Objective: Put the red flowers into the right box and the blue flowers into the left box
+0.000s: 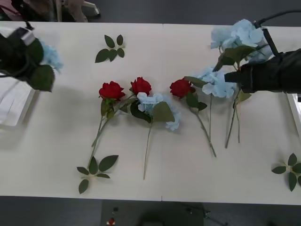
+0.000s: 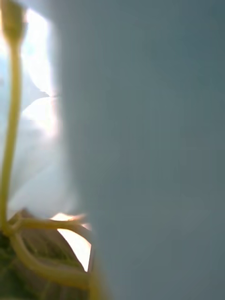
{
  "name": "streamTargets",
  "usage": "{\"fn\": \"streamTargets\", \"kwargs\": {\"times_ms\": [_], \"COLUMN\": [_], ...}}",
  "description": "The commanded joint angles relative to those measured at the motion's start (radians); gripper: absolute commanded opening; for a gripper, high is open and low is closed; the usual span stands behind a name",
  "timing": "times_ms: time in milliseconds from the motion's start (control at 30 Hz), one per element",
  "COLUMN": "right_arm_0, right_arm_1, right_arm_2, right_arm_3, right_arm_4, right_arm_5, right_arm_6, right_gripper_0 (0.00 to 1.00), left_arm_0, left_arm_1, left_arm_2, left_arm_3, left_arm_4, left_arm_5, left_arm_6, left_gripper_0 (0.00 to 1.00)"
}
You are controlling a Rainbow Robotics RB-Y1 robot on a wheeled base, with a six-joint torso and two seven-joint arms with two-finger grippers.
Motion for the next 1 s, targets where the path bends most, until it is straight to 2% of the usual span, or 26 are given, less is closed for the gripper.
{"fn": "streamTargets", "kwargs": {"times_ms": [33,200,233,400,500,567,633,667,700,767,833,933,1000], "right_arm_0": [-0.048,-0.064,-0.074,-0.127,-0.163,-0.189,-0.203,-0.207,-0.21,-0.21,-0.213,-0.227,-0.238], "right_arm_1": [0.152,0.306,0.349,0.474,0.511,0.533,0.544,0.545,0.545,0.544,0.54,0.537,0.537], "right_arm_2": [-0.045,-0.098,-0.111,-0.137,-0.137,-0.126,-0.111,-0.106,-0.094,-0.08,-0.068,-0.029,0.0], "right_arm_3": [0.039,0.053,0.054,0.068,0.109,0.138,0.148,0.148,0.148,0.148,0.148,0.143,0.145], "right_arm_4": [-0.093,-0.19,-0.216,-0.219,-0.216,-0.216,-0.214,-0.216,-0.214,-0.216,-0.216,-0.225,-0.23], "right_arm_5": [-0.001,0.001,0.001,-0.001,0.001,0.001,0.001,-0.001,-0.011,-0.022,-0.031,-0.071,-0.11], "right_arm_6": [0.188,0.337,0.36,0.353,0.334,0.334,0.334,0.334,0.337,0.338,0.343,0.344,0.346], "right_gripper_0": [0.0,0.0,0.0,0.0,0.0,0.0,0.0,0.0,0.0,0.0,0.0,0.0,0.0], "left_arm_0": [0.003,0.06,0.078,0.092,0.092,0.092,0.092,0.092,0.092,0.093,0.093,0.11,0.129], "left_arm_1": [0.145,0.145,0.131,0.063,0.033,0.024,0.024,0.025,0.039,0.067,0.12,0.235,0.271], "left_arm_2": [0.001,-0.002,-0.002,-0.002,-0.002,-0.004,-0.004,-0.004,-0.005,-0.022,-0.057,-0.077,-0.062], "left_arm_3": [-0.007,0.104,0.165,0.354,0.452,0.518,0.536,0.536,0.518,0.472,0.386,0.173,0.068], "left_arm_4": [-0.228,-0.402,-0.419,-0.462,-0.498,-0.493,-0.481,-0.473,-0.439,-0.367,-0.241,0.081,0.26], "left_arm_5": [0.025,-0.14,-0.219,-0.392,-0.484,-0.562,-0.596,-0.597,-0.596,-0.594,-0.568,-0.51,-0.484], "left_arm_6": [-0.209,-0.203,-0.197,-0.183,-0.175,-0.174,-0.175,-0.175,-0.18,-0.191,-0.198,-0.221,-0.24], "left_gripper_0": [0.0,0.0,0.0,0.0,0.21,0.62,0.81,0.86,0.95,1.0,1.0,1.0,1.0]}}
